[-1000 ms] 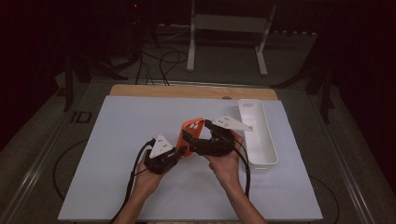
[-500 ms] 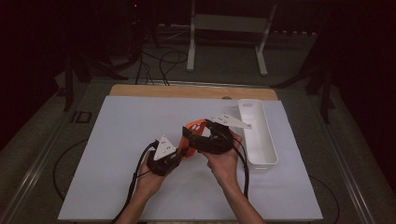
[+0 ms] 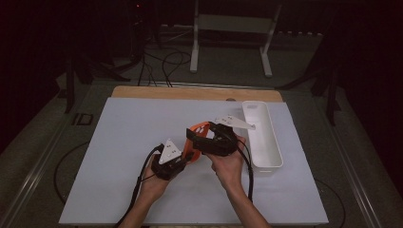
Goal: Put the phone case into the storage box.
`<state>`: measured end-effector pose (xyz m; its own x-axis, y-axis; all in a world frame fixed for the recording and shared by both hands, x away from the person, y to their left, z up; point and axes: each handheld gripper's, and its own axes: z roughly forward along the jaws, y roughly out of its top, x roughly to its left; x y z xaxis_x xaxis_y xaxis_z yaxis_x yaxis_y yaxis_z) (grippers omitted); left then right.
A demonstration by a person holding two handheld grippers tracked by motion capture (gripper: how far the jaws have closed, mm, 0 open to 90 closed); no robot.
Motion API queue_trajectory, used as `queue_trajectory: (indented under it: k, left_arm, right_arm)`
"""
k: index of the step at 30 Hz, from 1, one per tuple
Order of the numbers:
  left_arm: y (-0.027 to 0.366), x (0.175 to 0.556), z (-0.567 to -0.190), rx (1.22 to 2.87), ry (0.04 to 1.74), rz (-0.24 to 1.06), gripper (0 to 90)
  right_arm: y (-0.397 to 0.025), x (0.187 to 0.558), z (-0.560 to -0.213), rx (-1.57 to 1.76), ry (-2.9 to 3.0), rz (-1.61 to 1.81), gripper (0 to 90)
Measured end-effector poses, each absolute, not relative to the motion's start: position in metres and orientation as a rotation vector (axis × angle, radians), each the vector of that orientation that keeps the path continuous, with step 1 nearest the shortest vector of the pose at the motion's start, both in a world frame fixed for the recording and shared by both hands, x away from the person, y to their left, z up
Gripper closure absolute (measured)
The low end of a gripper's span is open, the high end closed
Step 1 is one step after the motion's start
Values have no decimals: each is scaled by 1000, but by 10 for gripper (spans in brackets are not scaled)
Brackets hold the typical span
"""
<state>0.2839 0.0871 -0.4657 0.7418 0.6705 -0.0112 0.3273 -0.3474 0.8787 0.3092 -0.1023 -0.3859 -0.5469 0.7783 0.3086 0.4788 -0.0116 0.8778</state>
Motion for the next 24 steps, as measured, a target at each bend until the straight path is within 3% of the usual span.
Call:
queue_trajectory:
  k: [24]
  left_arm:
    - [88,286,-467,1951,757,408,806]
  right_arm:
    - [-100,309,-387,1295,2019,1545,167]
